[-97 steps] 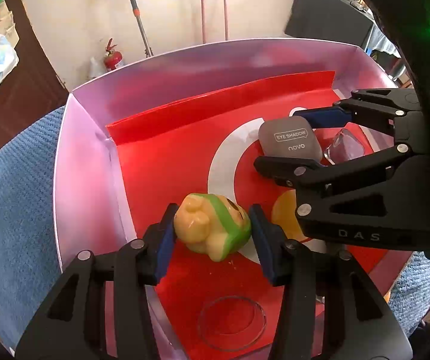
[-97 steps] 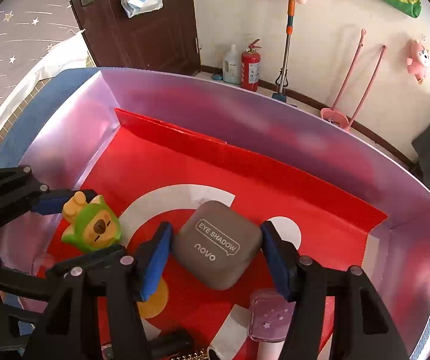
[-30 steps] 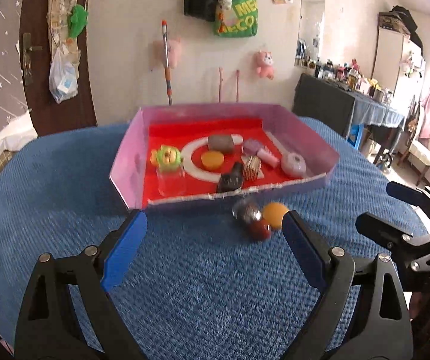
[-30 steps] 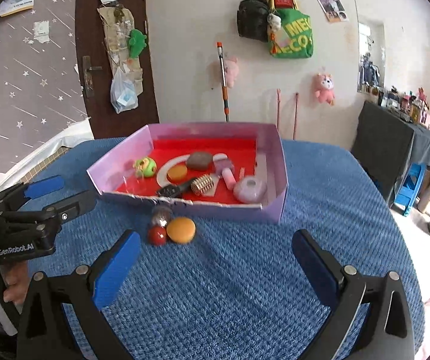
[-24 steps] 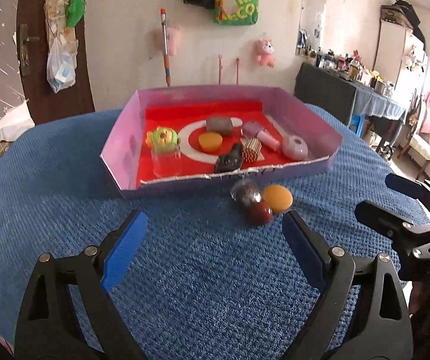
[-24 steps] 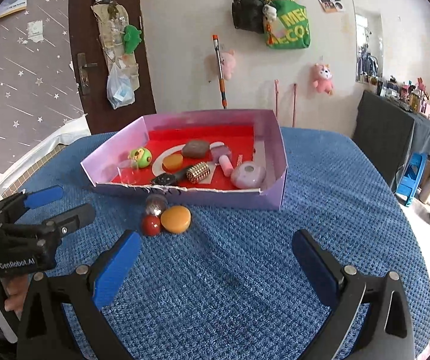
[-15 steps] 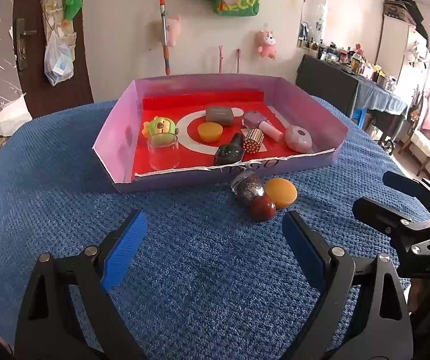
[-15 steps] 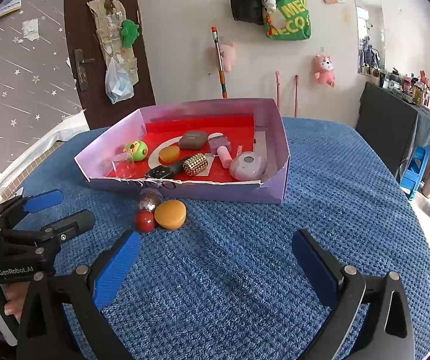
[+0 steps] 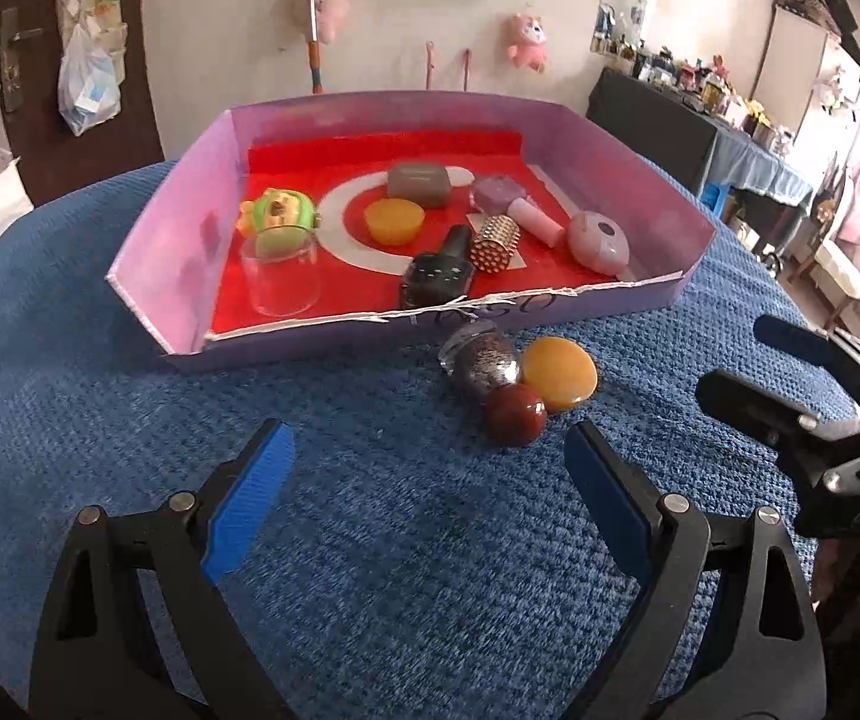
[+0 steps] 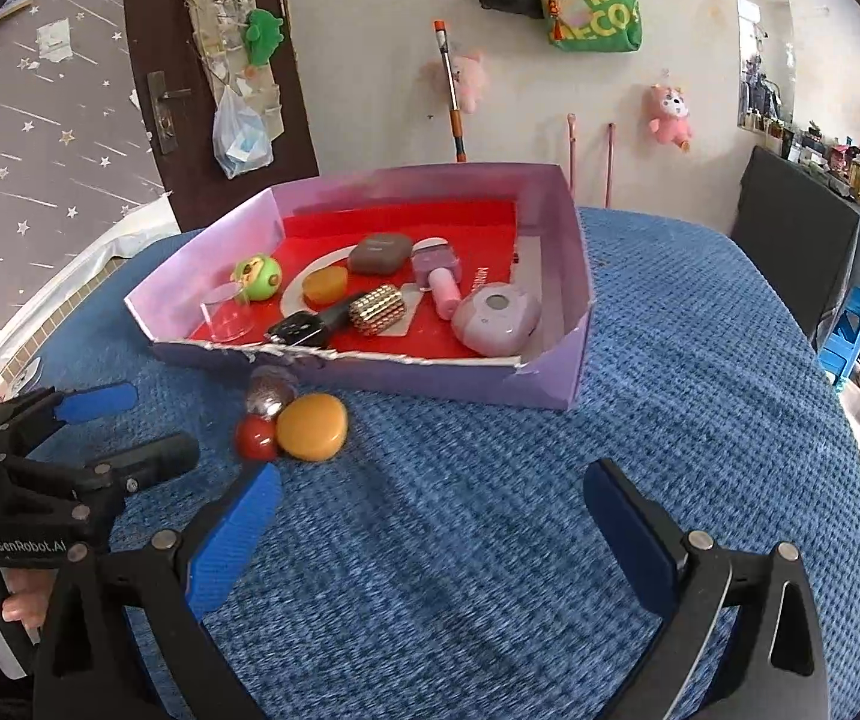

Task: Organize rigid objects
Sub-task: 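Withdraw both tools from the box toward the jar and orange sponge, then grasp the glass jar with the left tool while the right tool grasps the orange sponge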

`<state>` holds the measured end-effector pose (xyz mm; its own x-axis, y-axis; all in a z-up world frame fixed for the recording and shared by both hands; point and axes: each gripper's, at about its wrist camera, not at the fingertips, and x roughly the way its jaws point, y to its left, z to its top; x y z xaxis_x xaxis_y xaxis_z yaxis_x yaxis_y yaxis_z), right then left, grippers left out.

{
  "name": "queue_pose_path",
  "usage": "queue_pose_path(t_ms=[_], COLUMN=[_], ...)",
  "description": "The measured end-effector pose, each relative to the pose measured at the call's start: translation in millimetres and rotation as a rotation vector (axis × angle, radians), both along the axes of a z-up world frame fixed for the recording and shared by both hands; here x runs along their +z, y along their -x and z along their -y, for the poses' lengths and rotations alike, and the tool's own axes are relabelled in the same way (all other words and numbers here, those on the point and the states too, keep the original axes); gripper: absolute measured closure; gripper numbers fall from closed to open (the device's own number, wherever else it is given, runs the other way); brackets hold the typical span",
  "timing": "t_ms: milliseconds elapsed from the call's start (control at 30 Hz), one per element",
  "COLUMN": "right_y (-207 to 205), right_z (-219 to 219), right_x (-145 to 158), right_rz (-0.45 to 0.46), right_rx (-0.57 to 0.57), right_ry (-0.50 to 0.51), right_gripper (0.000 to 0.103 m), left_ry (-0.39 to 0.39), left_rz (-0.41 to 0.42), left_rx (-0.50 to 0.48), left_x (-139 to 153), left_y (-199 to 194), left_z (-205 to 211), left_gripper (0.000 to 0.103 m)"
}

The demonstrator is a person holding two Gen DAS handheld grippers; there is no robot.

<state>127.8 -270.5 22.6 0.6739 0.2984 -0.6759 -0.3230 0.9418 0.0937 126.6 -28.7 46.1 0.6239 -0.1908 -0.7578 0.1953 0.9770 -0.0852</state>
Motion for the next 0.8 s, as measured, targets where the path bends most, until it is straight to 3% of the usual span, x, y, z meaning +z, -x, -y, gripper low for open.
queue_pose_path(t_ms=[267, 467, 800], right_y=[-16, -23, -40], right_z=[15, 17, -19], right_x=[1, -3, -20], right_rz=[-0.017, -0.039, -0.137], right_rx=[-0.022, -0.009, 0.216], right_ry=[-0.014, -0.02, -0.015], right_gripper=[0.0, 0.0, 0.0], left_ry=[-0.071, -0.031, -0.083], left_rz=[-0.079, -0.097, -0.053], left_rx=[-0.007, 0.015, 0.067], left_x=[-19, -19, -8], left_y=[-26, -25, -20], left_z=[17, -4, -37], left_gripper=[0.011, 0.01, 0.009])
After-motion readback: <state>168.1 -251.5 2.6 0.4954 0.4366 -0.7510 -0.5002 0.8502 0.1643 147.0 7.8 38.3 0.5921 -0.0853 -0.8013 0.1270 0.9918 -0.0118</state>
